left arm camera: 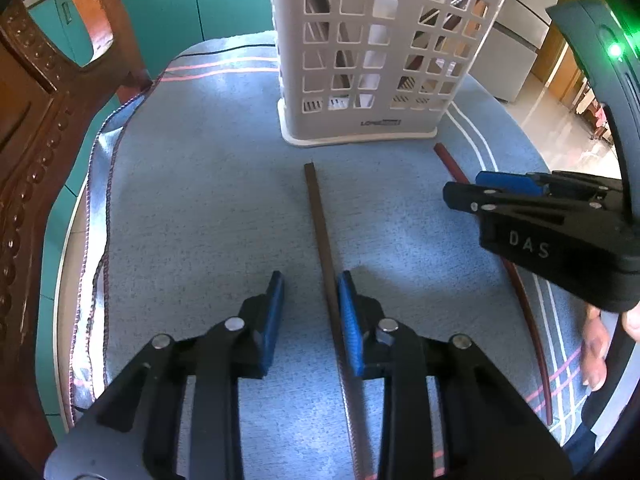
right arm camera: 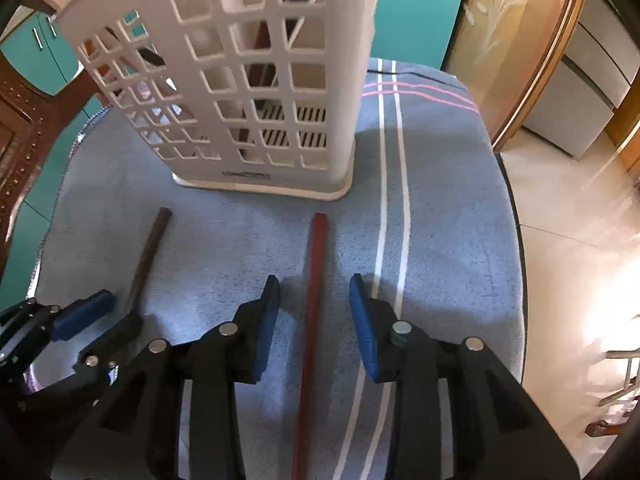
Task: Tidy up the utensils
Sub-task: 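Close the left tool on the dark brown chopstick while the right tool grasps the red-brown one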
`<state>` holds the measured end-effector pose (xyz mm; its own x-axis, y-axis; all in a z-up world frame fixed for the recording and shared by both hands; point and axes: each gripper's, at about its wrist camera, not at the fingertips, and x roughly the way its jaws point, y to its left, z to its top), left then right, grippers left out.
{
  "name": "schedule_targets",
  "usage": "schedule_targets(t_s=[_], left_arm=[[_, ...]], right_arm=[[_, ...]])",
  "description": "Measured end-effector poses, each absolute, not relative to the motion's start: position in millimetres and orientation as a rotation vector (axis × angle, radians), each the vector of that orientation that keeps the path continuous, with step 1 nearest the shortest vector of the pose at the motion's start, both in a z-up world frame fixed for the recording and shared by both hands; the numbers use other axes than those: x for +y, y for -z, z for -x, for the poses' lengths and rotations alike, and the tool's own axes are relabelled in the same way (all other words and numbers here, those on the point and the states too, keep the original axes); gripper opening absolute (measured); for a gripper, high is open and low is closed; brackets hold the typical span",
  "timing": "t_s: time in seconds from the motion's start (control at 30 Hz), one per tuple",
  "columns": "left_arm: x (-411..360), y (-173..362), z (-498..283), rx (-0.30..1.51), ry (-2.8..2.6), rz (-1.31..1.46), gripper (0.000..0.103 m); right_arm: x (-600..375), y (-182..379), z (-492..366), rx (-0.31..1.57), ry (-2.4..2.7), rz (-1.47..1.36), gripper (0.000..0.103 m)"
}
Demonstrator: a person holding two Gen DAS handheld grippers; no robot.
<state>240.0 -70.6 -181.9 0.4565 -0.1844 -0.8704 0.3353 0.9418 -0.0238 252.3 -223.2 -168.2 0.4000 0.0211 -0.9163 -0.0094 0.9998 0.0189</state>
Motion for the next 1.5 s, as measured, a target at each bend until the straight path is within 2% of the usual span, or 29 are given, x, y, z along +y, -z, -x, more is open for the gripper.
schedule_targets(t_s=[0.07,0.13,0.37,0.43,0.5,0.57,0.63,0.83,1.0,1.37,1.5], left_arm=[[-71,182,-240,1.049,0.323,-0.169,0.029],[-70,182,-239,1.049,0.323,-0.181,0.03],[-67,181,-240,1.067,0.329,-0.172,0.029],[-67,181,-240,1.068,0.327,-0.175,0.03],[-67,181,-241,1.069,0.332,-0.166,0.037],[-69,181,-243,1.064,0.333,-0.16,0.043],[-73,182,-246,1.055,0.335,-0.162,0.044],[-79,182,-268,1.057,0.305,-0.153,0.046],[-86,183,-283,1.06,0.298,-0.176,0.057],[-88,182,-286,1.052,0.295,-0.179,0.058],[-88,182,-283,1.051,0.299,-0.179,0.058]], right_arm=[[-226,168,-251,1.177,-0.012,-0.027,0.015],[-232,168,-248,1.215,-0.024,-0.067,0.008],[-259,170,-227,1.257,-0.097,-0.186,0.007],[-261,168,-224,1.247,-0.118,-0.199,0.007],[-272,166,-219,1.211,-0.118,-0.217,0.008],[-279,159,-219,1.177,-0.097,-0.217,0.015],[-278,153,-228,1.164,-0.09,-0.225,0.017],[-251,159,-242,1.184,-0.064,-0.109,0.017],[-231,168,-246,1.209,-0.008,-0.008,0.018],[-218,173,-247,1.196,0.02,0.046,0.025],[-220,172,-244,1.192,0.025,0.056,0.032]])
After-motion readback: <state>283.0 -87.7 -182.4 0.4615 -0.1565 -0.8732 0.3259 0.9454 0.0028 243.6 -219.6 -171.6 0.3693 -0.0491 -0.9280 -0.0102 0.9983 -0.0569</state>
